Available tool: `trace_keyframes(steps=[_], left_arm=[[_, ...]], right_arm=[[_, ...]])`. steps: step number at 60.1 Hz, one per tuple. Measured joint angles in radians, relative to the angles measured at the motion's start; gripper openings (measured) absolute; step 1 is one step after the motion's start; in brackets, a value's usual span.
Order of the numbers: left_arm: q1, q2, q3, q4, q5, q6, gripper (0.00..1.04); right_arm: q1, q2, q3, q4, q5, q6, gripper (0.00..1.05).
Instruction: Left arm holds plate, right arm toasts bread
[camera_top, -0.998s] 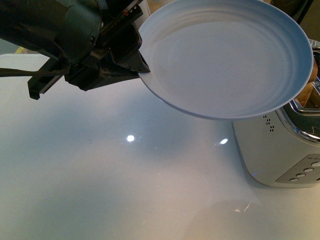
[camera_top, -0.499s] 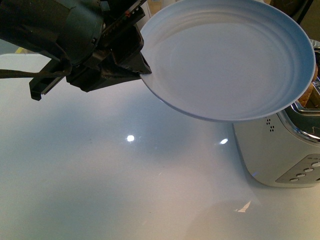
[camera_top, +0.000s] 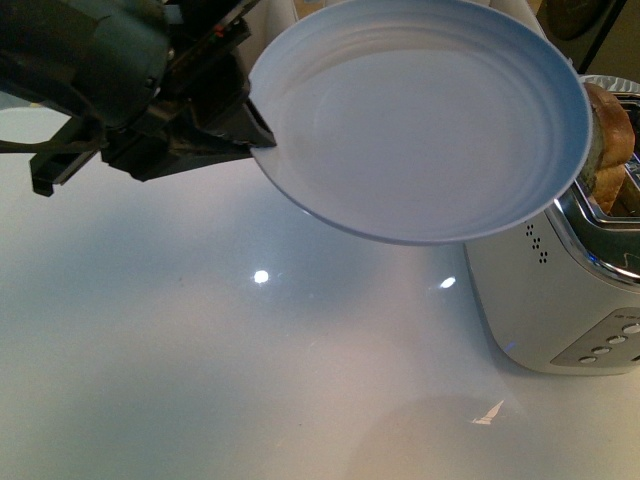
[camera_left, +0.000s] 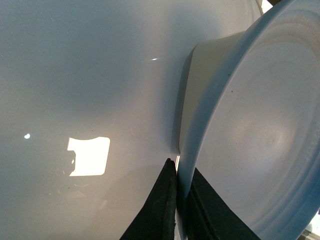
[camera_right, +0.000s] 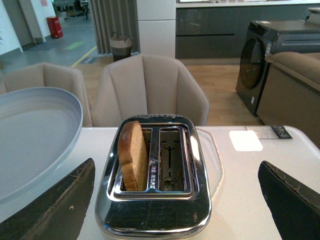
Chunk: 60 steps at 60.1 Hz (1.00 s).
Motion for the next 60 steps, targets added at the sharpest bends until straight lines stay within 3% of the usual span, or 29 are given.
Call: trace_keyframes(steps=[33, 47, 60], left_arm=[[0.486, -0.050, -0.190, -0.010, 0.191, 0.389, 0.03], [0.696, 0.095, -0.226, 0.020, 0.256, 0.598, 0.03], [0.825, 0.249, -0.209, 0.011, 0.286, 0.782, 0.03]], right_arm=[[0.000, 0.000, 0.000, 0.000, 0.000, 0.000, 0.96], [0.000, 0.000, 0.000, 0.000, 0.000, 0.000, 0.96], [0.000, 0.000, 0.000, 0.000, 0.000, 0.000, 0.96]])
